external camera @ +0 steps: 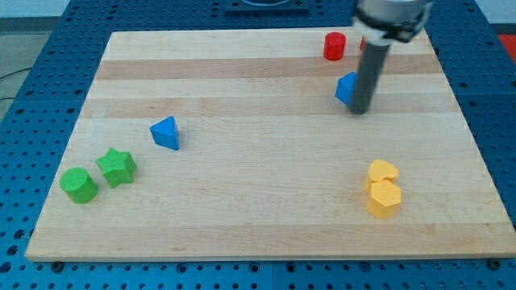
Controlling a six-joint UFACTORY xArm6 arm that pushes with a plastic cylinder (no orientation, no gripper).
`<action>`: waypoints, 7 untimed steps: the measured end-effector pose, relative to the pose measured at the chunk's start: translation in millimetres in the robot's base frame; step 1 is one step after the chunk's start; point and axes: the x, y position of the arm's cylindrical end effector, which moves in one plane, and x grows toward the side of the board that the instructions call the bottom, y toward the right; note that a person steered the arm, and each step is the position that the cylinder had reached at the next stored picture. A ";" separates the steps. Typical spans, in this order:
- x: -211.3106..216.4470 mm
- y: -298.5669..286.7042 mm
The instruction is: Push the blue triangle left to the blue cube
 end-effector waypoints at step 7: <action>15.0 -304.3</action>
